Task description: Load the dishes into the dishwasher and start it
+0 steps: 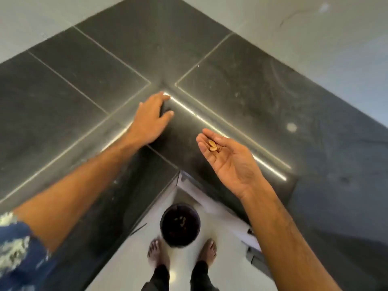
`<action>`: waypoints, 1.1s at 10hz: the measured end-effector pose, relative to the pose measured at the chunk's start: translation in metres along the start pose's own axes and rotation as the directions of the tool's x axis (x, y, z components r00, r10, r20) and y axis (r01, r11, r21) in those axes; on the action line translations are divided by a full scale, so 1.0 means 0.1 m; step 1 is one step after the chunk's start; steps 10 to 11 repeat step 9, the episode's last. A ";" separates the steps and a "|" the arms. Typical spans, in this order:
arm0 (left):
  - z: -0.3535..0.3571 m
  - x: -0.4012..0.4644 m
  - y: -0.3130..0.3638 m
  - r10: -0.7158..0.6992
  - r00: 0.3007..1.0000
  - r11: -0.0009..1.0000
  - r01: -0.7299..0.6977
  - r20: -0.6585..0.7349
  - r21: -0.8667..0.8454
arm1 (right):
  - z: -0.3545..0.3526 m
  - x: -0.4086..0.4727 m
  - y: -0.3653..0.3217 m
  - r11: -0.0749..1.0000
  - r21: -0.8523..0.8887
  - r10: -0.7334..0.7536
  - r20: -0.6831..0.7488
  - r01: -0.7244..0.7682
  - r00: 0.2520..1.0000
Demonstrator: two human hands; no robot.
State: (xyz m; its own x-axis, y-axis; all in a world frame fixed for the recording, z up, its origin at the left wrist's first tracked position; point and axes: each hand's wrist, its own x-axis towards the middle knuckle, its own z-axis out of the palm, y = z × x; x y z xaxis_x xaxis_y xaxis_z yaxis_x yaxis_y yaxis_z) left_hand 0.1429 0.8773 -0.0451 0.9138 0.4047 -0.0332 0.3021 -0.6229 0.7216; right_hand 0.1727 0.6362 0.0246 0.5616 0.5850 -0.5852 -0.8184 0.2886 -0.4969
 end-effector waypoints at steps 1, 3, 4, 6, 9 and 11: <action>0.26 -0.96 0.34 0.150 0.988 0.983 -0.146 0.027 -0.110 | -0.22 -0.47 0.25 0.998 -0.064 0.004 0.004 -0.004 1.000; 0.97 -2.77 0.53 0.240 0.971 0.961 -0.241 -0.024 -0.133 | -1.04 -1.20 0.80 0.957 -0.276 0.103 0.047 -0.086 0.994; 1.52 -3.31 0.19 0.081 0.991 0.996 -0.084 0.102 0.023 | -1.62 -1.29 1.24 0.911 -0.380 0.162 -0.029 -0.161 0.986; 2.41 -3.74 -0.64 -0.349 0.894 0.874 0.204 0.280 0.440 | -2.74 -0.56 2.20 0.842 -0.394 0.260 -0.303 -0.369 0.917; 2.91 -3.80 -1.18 -0.407 0.841 0.841 0.193 0.357 0.505 | -3.43 0.34 2.96 0.894 -0.150 0.303 -0.492 -0.422 0.816; 2.91 -3.80 -1.18 -0.407 0.841 0.841 0.193 0.357 0.505 | -3.43 0.34 2.96 0.894 -0.150 0.303 -0.492 -0.422 0.816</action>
